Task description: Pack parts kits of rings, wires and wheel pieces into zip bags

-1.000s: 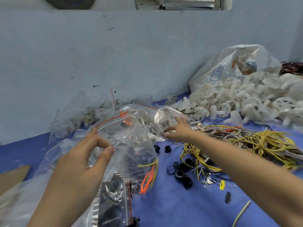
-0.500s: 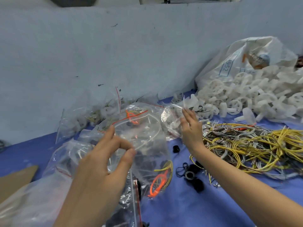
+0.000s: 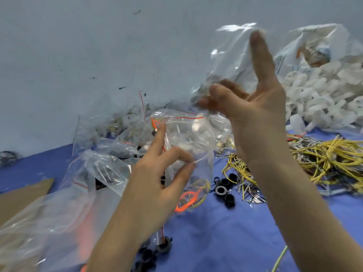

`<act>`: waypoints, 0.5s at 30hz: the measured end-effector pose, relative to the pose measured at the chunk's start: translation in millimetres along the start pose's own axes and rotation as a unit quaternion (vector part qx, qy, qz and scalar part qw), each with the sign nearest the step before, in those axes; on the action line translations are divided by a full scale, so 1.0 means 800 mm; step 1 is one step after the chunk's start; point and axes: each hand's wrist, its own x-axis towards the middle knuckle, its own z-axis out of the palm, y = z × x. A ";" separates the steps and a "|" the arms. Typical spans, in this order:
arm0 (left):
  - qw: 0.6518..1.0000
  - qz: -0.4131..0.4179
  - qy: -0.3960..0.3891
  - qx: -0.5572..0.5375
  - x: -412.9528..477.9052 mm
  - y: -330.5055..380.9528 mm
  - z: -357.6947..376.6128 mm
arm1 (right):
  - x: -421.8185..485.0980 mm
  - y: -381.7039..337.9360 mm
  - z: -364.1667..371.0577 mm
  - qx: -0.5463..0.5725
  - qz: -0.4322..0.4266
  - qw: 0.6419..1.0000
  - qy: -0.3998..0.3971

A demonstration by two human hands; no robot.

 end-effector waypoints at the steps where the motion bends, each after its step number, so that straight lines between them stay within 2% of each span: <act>1: 1.000 0.006 -0.001 0.000 0.000 0.001 0.001 | -0.002 0.000 0.002 -0.024 -0.011 1.000 -0.006; 4: 1.000 0.000 0.004 -0.007 0.003 0.003 -0.001 | -0.009 0.004 0.006 -0.085 -0.031 0.994 -0.065; 7: 1.000 -0.005 -0.004 -0.017 0.003 0.004 -0.003 | -0.013 0.004 0.006 -0.109 0.038 0.983 -0.143; 9: 1.000 0.011 -0.010 -0.006 0.001 0.003 -0.002 | -0.014 0.004 0.002 -0.164 0.072 0.966 -0.185; 15: 0.998 0.045 -0.012 -0.033 0.000 0.004 -0.004 | -0.011 0.004 -0.008 -0.325 0.083 0.909 -0.249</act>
